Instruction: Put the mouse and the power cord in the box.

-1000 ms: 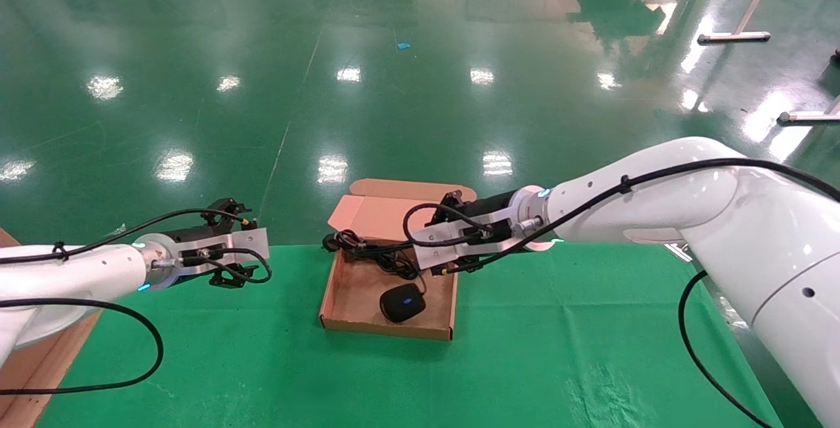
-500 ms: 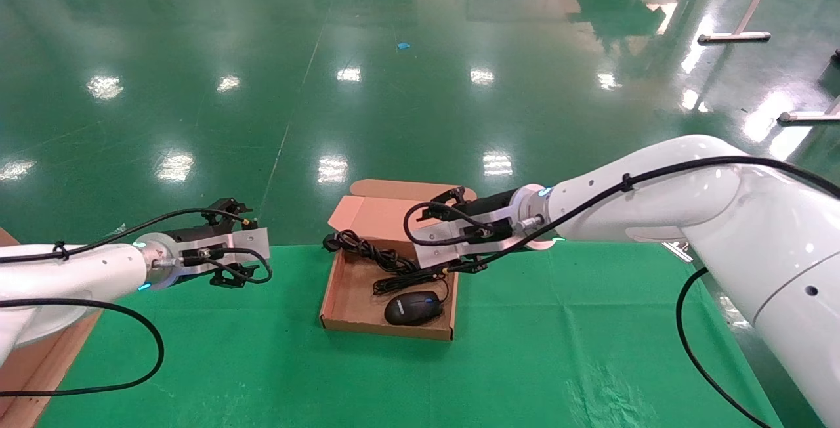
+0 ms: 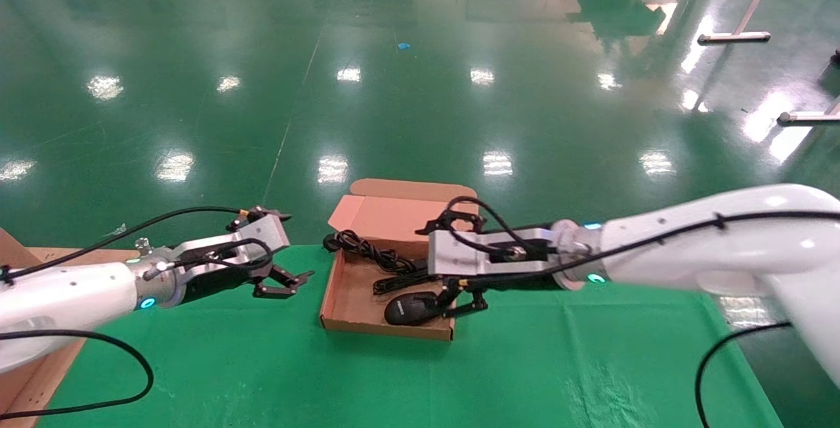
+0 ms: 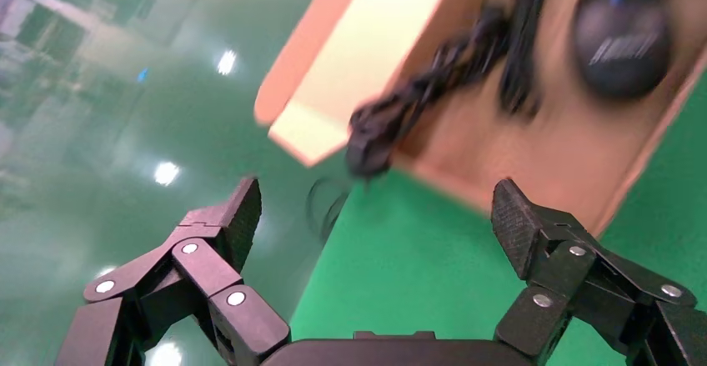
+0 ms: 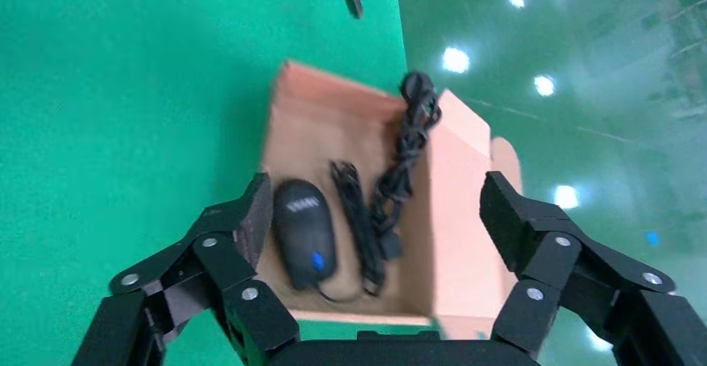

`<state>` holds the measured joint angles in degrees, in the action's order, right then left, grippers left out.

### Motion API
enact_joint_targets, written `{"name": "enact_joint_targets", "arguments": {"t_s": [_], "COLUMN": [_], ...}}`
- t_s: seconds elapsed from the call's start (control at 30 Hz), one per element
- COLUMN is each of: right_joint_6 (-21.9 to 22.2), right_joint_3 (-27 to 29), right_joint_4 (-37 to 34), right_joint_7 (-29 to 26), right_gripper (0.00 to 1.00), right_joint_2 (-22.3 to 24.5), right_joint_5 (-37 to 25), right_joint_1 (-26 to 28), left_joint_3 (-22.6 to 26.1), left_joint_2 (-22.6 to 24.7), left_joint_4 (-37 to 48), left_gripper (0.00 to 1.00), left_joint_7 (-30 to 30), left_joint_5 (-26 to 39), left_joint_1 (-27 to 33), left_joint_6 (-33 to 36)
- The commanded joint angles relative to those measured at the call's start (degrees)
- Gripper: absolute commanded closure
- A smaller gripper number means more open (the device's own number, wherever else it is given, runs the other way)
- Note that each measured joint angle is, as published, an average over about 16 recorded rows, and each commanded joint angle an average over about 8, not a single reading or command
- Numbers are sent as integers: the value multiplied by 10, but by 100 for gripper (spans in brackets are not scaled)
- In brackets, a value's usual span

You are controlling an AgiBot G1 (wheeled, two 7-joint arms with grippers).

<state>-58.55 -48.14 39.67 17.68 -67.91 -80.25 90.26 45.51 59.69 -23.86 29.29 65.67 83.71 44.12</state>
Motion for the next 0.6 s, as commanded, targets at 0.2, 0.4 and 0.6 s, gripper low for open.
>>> {"name": "enact_joint_targets", "arguments": {"t_s": [0.2, 0.4, 0.6], "right_joint_6": [-42, -78, -114], "right_joint_3": [49, 92, 135], "right_joint_4": [52, 97, 142], "right_joint_7": [-44, -82, -119], "right_gripper": [0, 0, 0], "right_joint_2": [51, 94, 138], "right_joint_5": [59, 110, 161], "right_joint_1": [-44, -82, -120], "left_joint_3": [-47, -87, -127], "left_joint_2": [-39, -73, -107], "left_joint_4": [-79, -147, -215], "left_gripper": [0, 0, 0], "left_joint_7": [-63, -118, -173], "left_joint_5": [-38, -70, -103], "left_joint_1": [-35, -65, -96], "left_joint_6": [66, 123, 180]}}
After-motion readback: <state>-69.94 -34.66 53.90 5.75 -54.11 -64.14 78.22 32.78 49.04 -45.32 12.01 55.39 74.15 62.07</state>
